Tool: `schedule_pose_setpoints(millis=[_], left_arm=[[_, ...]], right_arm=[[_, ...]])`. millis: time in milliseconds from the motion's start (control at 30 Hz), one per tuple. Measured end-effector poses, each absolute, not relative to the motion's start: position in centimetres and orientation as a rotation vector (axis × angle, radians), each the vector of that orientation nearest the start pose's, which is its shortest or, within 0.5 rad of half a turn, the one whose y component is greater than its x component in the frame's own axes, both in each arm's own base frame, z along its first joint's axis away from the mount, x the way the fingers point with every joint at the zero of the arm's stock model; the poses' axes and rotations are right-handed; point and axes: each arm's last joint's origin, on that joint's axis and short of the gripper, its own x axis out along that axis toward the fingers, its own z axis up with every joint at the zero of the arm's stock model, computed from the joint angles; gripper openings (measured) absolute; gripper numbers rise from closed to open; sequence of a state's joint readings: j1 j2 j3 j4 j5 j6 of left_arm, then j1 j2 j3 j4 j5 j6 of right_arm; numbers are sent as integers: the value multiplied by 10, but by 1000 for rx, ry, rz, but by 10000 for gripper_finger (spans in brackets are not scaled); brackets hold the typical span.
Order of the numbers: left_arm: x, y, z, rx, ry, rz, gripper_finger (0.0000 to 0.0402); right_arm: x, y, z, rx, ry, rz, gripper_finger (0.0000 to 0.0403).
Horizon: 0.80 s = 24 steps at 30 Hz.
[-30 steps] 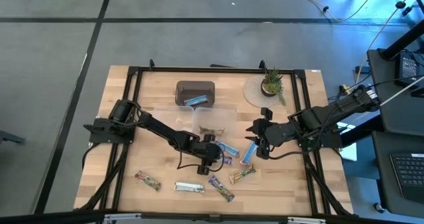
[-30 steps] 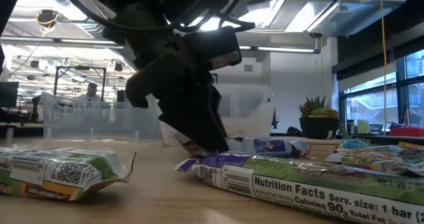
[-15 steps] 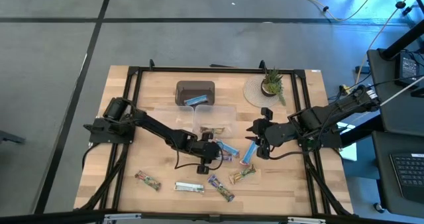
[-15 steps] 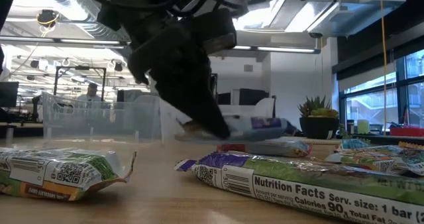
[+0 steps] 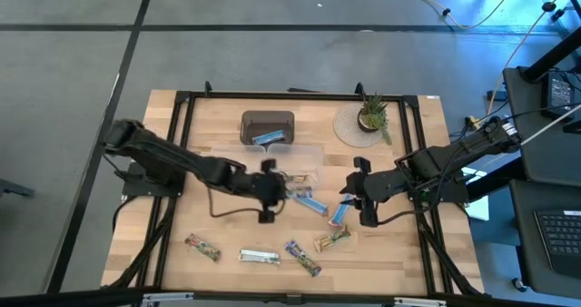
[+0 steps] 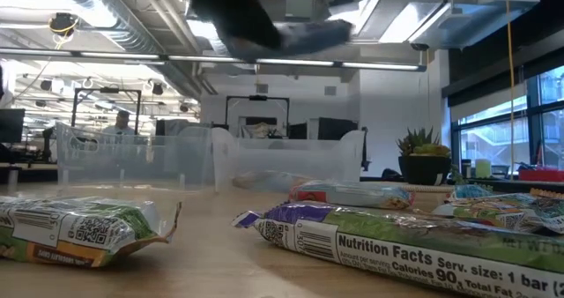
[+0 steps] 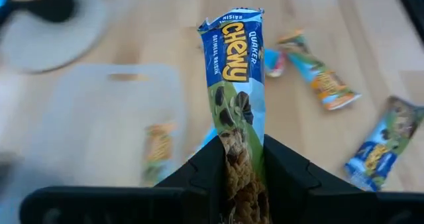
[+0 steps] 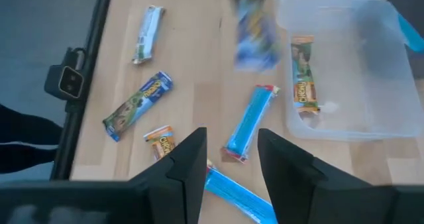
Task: Pick and place Granola Bars by type
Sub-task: Put the blue granola bar into the left transparent bin
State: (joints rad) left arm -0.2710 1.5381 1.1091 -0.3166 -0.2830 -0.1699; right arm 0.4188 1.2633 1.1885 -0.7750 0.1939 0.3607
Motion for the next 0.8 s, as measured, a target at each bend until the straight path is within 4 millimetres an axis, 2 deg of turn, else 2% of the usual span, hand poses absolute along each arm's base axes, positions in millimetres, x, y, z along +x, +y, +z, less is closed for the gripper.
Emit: schedule_pose_setpoints(millis=[133, 233, 500, 667, 800], left_arm=[[293, -71, 275, 10, 748, 189, 82], [276, -64, 278, -27, 816, 287, 82], [250, -57, 261, -67, 1093, 462, 82], [242, -53, 252, -55, 1169, 588, 82], [237, -52, 239, -30, 1212, 602, 82]], right_arm=[[233, 99, 325, 84, 834, 70, 139], [234, 99, 325, 89, 819, 73, 139], [249, 105, 319, 87, 789, 69, 139], [263, 110, 302, 46, 817, -14, 139], [276, 115, 284, 24, 864, -23, 139]])
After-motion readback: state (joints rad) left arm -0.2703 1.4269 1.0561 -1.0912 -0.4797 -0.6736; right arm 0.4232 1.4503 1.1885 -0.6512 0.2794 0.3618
